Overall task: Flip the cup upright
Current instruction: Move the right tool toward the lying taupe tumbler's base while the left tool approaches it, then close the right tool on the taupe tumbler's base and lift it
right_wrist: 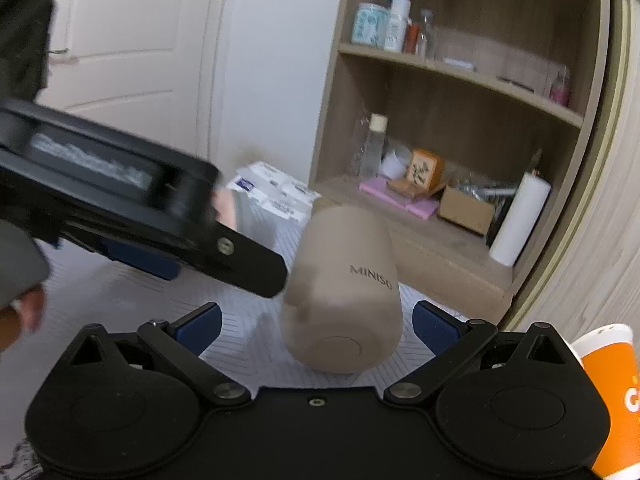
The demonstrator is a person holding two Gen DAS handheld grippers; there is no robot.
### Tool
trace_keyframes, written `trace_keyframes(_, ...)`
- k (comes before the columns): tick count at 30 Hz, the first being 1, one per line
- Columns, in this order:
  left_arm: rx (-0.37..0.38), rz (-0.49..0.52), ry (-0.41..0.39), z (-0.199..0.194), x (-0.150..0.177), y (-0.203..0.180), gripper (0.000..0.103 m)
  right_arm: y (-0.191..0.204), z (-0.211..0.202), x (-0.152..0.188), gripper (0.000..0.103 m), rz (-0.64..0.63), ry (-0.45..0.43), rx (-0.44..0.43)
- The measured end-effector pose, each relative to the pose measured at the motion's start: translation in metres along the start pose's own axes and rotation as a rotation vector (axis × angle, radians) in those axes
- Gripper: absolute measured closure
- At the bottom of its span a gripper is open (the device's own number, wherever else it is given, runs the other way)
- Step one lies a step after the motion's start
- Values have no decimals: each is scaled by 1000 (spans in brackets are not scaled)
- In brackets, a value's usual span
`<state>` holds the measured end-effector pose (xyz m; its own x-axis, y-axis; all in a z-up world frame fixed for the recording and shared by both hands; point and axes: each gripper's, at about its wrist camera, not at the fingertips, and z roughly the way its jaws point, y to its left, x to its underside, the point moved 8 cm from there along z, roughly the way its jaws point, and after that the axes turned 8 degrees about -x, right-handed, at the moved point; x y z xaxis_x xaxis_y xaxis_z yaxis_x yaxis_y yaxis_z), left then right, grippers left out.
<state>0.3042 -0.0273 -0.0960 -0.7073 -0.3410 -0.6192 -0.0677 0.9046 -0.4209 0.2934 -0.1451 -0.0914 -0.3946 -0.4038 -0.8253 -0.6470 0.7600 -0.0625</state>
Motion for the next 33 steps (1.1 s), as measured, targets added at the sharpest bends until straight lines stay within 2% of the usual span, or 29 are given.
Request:
trace_keyframes(3, 14, -14, 19, 6, 1, -1, 3, -9, 11, 4, 1, 62, 30, 5)
trace_keyframes(8, 31, -25, 35, 13, 4, -2, 3, -15, 17, 5, 2, 123, 26, -5)
trace_keyframes(13, 51, -47, 41, 14, 3, -1, 3, -19, 25, 8, 21, 158, 48, -11)
trace_keyframes(23, 71, -54, 51, 12, 5, -1, 3, -12, 20, 12, 22, 174, 56, 9)
trace_keyframes(33, 122, -63, 80, -5, 15, -4, 3, -3, -4, 24, 22, 277, 84, -9)
